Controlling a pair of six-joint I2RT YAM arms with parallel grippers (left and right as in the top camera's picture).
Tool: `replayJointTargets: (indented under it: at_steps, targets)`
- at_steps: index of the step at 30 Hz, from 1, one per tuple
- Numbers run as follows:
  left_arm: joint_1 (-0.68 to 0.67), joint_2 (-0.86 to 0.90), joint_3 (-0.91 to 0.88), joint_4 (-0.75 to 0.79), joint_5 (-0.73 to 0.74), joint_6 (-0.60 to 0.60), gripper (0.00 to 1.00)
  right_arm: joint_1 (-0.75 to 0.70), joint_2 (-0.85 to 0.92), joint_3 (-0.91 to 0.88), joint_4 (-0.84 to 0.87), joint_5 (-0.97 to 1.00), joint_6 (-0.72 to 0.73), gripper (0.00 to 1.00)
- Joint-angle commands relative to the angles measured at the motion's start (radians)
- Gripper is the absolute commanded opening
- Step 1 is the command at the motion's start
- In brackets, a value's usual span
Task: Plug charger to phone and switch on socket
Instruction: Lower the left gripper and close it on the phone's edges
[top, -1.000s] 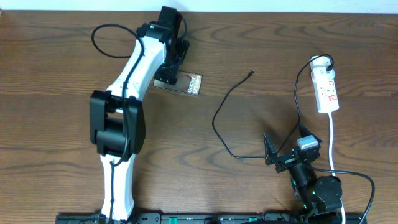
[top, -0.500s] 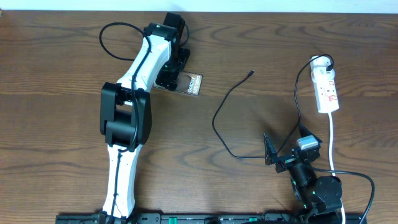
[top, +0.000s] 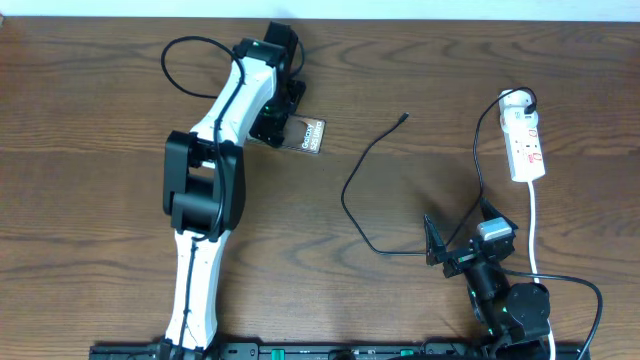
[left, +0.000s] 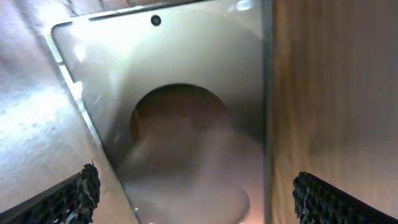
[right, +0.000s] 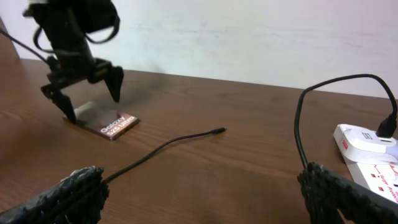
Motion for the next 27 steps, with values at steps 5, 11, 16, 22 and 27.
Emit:
replayJointTargets:
  at_steps: [5,11,16,22,27]
  targets:
    - [-0.002,0.074,0.001,0.013,0.012,0.013,0.98,0.008,-0.005,-0.002,-0.004,0.007,-0.005,0.99]
    - [-0.002,0.078,0.000,0.004,0.010,0.013,0.98,0.008,-0.005,-0.002,-0.004,0.007,-0.005,0.99]
    - [0.000,0.078,0.000,-0.013,0.010,0.013,0.98,0.008,-0.005,-0.002,-0.004,0.007,-0.005,0.99]
    - [0.000,0.078,0.000,-0.047,-0.005,-0.005,0.97,0.008,-0.005,-0.002,-0.004,0.007,-0.005,0.99]
    - [0.005,0.078,0.000,-0.080,-0.015,-0.006,0.90,0.008,-0.005,-0.002,-0.004,0.007,-0.005,0.99]
